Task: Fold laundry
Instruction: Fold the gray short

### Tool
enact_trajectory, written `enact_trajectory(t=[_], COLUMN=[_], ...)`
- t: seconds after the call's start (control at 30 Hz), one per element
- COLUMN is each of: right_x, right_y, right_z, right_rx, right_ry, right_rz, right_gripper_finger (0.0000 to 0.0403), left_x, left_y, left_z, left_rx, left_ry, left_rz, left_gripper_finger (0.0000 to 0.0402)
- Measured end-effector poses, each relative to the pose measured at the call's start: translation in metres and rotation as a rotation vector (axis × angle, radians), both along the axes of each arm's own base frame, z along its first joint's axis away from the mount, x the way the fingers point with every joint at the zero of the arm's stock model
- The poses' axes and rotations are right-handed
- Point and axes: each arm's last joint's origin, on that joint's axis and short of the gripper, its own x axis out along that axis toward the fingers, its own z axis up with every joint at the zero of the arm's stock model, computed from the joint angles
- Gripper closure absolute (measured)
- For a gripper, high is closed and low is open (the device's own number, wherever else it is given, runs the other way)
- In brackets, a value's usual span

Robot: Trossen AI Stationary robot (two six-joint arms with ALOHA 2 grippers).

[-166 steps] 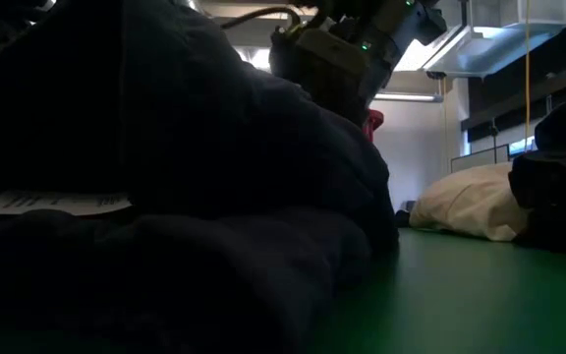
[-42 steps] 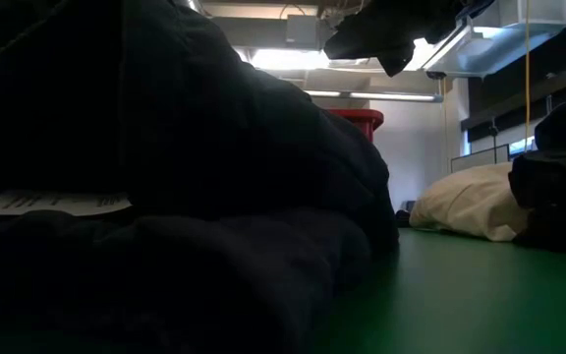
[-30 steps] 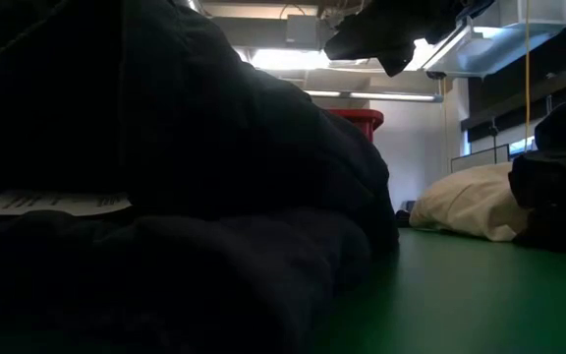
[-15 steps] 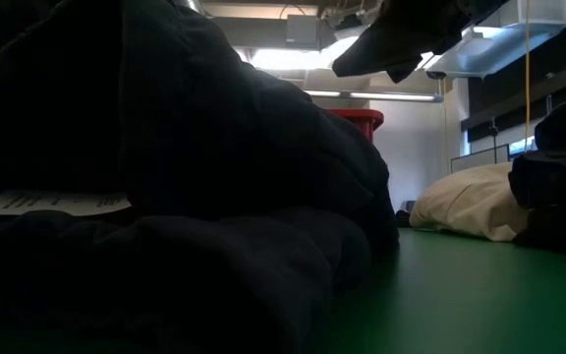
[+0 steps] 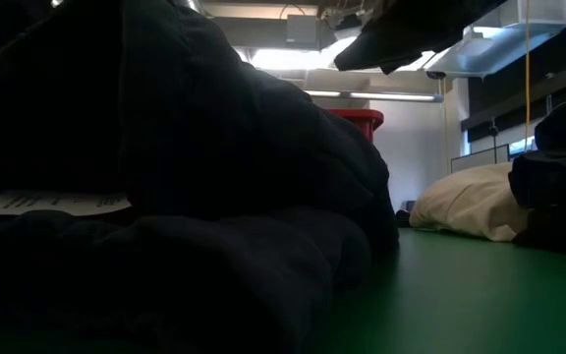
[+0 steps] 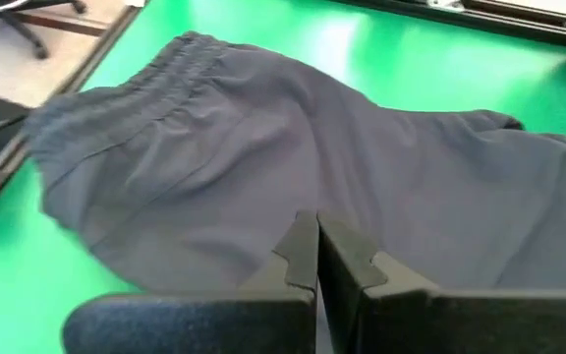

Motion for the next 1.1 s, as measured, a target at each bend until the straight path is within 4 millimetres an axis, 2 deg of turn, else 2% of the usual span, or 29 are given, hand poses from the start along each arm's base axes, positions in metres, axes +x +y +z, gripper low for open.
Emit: enact_trajectory(t=[0.23,0.4,0.6,0.77,0.93,1.1], right_x=[0.001,0.003,0.003,0.003,0.003,0.003], right_y=[0.003,0.004,0.005,0.005,0.005,0.006], right_z=[0.003,0.005,0.005,0.006,0.006,0.005], right_rx=[0.043,0.038,0.033,0.039,0.04,0.055], right_ry=[-0.02,-0.046,-0.052,-0.058,-0.058,-0.052], right_rz=[0.086,0.114,0.118,0.116,0.116,0.139], right_gripper_finger=[0.0393,0.0332,0.0229,0.0166,0.0137,0.0132], left_x=[0.001,0.001,0.005,0.01,0.014,0.016], left_y=[-0.001,-0.002,-0.005,-0.01,-0.013,-0.015], left_z=[0.003,0.003,-0.002,-0.01,-0.01,-0.007], left_rx=[-0.009,-0.051,-0.047,-0.048,-0.072,-0.094], left_ry=[-0.008,0.007,0.044,0.095,0.079,0.05], left_rz=[-0.01,-0.047,-0.065,-0.105,-0.133,-0.156], left_gripper_finger=[0.0276,0.0244,0.0236,0.0236,0.0236,0.0236])
